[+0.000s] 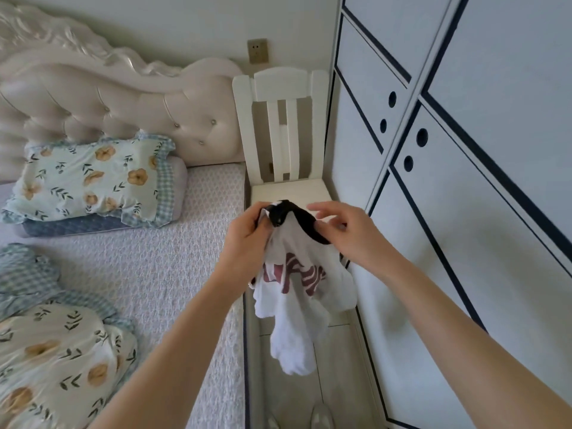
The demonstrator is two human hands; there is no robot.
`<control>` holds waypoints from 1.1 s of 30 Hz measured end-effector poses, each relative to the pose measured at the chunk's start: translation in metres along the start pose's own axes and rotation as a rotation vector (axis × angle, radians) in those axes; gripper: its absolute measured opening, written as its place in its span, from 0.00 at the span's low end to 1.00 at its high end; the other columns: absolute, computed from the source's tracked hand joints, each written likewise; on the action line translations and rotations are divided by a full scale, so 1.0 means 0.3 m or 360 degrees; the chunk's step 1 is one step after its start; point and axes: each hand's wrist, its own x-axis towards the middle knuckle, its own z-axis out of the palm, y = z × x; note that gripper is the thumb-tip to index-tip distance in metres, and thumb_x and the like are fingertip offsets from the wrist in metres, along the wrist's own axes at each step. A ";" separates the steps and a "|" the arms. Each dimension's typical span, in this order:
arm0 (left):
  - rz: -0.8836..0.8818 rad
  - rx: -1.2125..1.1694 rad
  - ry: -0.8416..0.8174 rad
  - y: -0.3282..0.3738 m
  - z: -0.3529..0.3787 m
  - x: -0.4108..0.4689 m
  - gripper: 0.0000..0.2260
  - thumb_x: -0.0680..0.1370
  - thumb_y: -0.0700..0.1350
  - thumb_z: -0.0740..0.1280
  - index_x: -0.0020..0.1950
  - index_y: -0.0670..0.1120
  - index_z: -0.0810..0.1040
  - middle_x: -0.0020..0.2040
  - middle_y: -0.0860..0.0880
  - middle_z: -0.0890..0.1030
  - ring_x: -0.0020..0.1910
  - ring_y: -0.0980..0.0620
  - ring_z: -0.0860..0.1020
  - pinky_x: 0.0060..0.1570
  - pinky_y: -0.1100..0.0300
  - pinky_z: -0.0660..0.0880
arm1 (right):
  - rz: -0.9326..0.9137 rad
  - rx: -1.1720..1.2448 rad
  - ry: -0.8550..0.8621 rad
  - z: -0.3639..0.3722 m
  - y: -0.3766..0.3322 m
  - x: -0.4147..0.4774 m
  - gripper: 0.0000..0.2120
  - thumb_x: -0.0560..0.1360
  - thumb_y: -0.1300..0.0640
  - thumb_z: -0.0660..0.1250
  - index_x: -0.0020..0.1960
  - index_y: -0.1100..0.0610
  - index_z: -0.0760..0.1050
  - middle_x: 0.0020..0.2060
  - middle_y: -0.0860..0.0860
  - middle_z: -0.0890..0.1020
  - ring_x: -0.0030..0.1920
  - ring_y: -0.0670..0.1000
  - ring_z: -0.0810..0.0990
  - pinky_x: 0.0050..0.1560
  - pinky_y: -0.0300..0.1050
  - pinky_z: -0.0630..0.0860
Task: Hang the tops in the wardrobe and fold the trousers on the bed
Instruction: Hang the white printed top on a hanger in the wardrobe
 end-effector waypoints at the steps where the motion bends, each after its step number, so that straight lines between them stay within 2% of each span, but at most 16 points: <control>1: -0.0043 -0.0060 -0.0051 0.003 -0.001 0.002 0.16 0.82 0.40 0.58 0.44 0.54 0.81 0.40 0.52 0.82 0.40 0.58 0.78 0.40 0.67 0.73 | -0.0016 -0.0011 -0.0101 0.007 0.002 -0.008 0.10 0.79 0.54 0.64 0.58 0.48 0.80 0.50 0.46 0.81 0.50 0.45 0.79 0.52 0.41 0.75; 2: -0.0081 -0.0118 -0.0099 0.006 -0.002 0.003 0.12 0.81 0.42 0.59 0.44 0.51 0.81 0.41 0.47 0.81 0.42 0.54 0.78 0.43 0.63 0.74 | -0.0034 0.0008 -0.0176 0.014 0.004 -0.017 0.09 0.79 0.55 0.63 0.54 0.52 0.81 0.47 0.47 0.82 0.49 0.46 0.79 0.51 0.43 0.75; 4: -0.0136 -0.0234 -0.0157 0.010 -0.003 0.001 0.10 0.78 0.46 0.61 0.48 0.43 0.80 0.47 0.35 0.80 0.46 0.47 0.78 0.48 0.53 0.75 | -0.0058 0.0058 -0.0237 0.026 0.002 -0.035 0.11 0.79 0.57 0.62 0.40 0.57 0.79 0.34 0.47 0.80 0.37 0.43 0.77 0.42 0.40 0.72; 6: -0.0185 -0.0275 -0.0151 0.009 -0.004 0.000 0.12 0.77 0.46 0.61 0.49 0.41 0.80 0.50 0.34 0.81 0.47 0.45 0.80 0.50 0.50 0.75 | -0.0028 0.0028 -0.0226 0.033 0.008 -0.050 0.17 0.80 0.56 0.62 0.32 0.54 0.70 0.27 0.44 0.72 0.30 0.42 0.69 0.35 0.38 0.65; 8: -0.0229 -0.0229 -0.0133 0.010 -0.007 0.000 0.13 0.75 0.46 0.60 0.48 0.40 0.81 0.49 0.36 0.82 0.47 0.43 0.82 0.50 0.49 0.76 | -0.0016 -0.0027 -0.0186 0.033 0.016 -0.066 0.19 0.80 0.55 0.62 0.31 0.52 0.68 0.26 0.45 0.70 0.28 0.44 0.67 0.34 0.39 0.63; 11: -0.0307 -0.0123 -0.0121 -0.004 -0.011 0.004 0.20 0.74 0.50 0.58 0.52 0.37 0.80 0.50 0.37 0.83 0.53 0.38 0.81 0.55 0.44 0.76 | -0.0037 0.0079 -0.0127 0.019 0.009 -0.100 0.17 0.80 0.55 0.63 0.33 0.54 0.72 0.24 0.45 0.70 0.27 0.43 0.66 0.32 0.35 0.64; 13: -0.0335 -0.0122 -0.0172 -0.007 -0.001 -0.004 0.22 0.75 0.54 0.57 0.55 0.40 0.80 0.52 0.41 0.83 0.56 0.41 0.80 0.56 0.46 0.77 | -0.0035 0.0198 -0.0079 0.012 0.005 -0.118 0.15 0.80 0.56 0.63 0.37 0.60 0.77 0.26 0.51 0.73 0.27 0.44 0.67 0.32 0.35 0.64; 15: -0.0294 -0.0077 -0.0277 -0.005 0.026 -0.022 0.21 0.75 0.59 0.59 0.56 0.46 0.81 0.52 0.47 0.84 0.55 0.48 0.81 0.51 0.56 0.76 | -0.0039 0.0259 -0.0021 0.010 0.002 -0.129 0.15 0.80 0.56 0.63 0.40 0.65 0.77 0.31 0.61 0.76 0.29 0.46 0.68 0.34 0.38 0.66; 17: -0.0245 0.0004 -0.0307 -0.006 0.064 -0.039 0.19 0.73 0.62 0.64 0.54 0.52 0.82 0.49 0.52 0.84 0.50 0.55 0.82 0.46 0.64 0.75 | -0.0057 0.0255 0.0018 0.009 0.002 -0.139 0.14 0.79 0.55 0.64 0.41 0.63 0.78 0.33 0.61 0.78 0.31 0.49 0.71 0.36 0.41 0.69; 20: -0.0268 0.0129 -0.0118 -0.019 0.110 -0.046 0.07 0.72 0.54 0.72 0.45 0.52 0.83 0.40 0.53 0.84 0.41 0.60 0.82 0.37 0.71 0.74 | -0.0095 0.0172 0.0045 0.006 0.010 -0.159 0.12 0.79 0.54 0.64 0.41 0.59 0.79 0.33 0.55 0.80 0.35 0.53 0.77 0.40 0.47 0.73; 23: -0.0257 0.0228 -0.0161 -0.038 0.119 -0.052 0.02 0.74 0.45 0.73 0.42 0.50 0.83 0.37 0.53 0.83 0.37 0.61 0.80 0.35 0.71 0.73 | -0.0061 0.0207 0.0098 -0.012 0.038 -0.177 0.12 0.79 0.55 0.65 0.40 0.59 0.79 0.32 0.56 0.79 0.32 0.50 0.74 0.36 0.44 0.72; 27: -0.0187 0.0530 -0.0201 -0.073 0.122 -0.067 0.13 0.74 0.36 0.69 0.40 0.55 0.82 0.35 0.58 0.82 0.35 0.64 0.78 0.33 0.74 0.71 | 0.0050 0.0350 0.0206 -0.048 0.073 -0.204 0.09 0.78 0.57 0.65 0.43 0.57 0.82 0.35 0.50 0.82 0.36 0.47 0.79 0.39 0.35 0.74; 30: -0.0146 0.0799 -0.0044 -0.108 0.136 -0.074 0.17 0.72 0.33 0.66 0.38 0.57 0.79 0.30 0.57 0.79 0.31 0.64 0.77 0.27 0.73 0.68 | 0.0091 0.0401 0.0119 -0.056 0.082 -0.228 0.09 0.78 0.56 0.65 0.42 0.53 0.81 0.28 0.47 0.80 0.28 0.43 0.76 0.33 0.33 0.73; 31: -0.0148 0.0861 0.0028 -0.118 0.140 -0.078 0.18 0.72 0.32 0.66 0.39 0.57 0.78 0.32 0.58 0.79 0.32 0.63 0.76 0.28 0.73 0.68 | 0.0100 0.0426 0.0085 -0.060 0.079 -0.238 0.09 0.78 0.55 0.65 0.41 0.51 0.81 0.27 0.46 0.79 0.26 0.42 0.75 0.32 0.33 0.72; 33: -0.0195 0.0935 0.0131 -0.143 0.138 -0.086 0.18 0.72 0.30 0.65 0.48 0.53 0.81 0.45 0.56 0.79 0.40 0.61 0.76 0.33 0.73 0.66 | 0.0098 0.0505 0.0020 -0.076 0.075 -0.258 0.08 0.78 0.55 0.65 0.43 0.47 0.81 0.28 0.47 0.80 0.29 0.46 0.77 0.33 0.34 0.72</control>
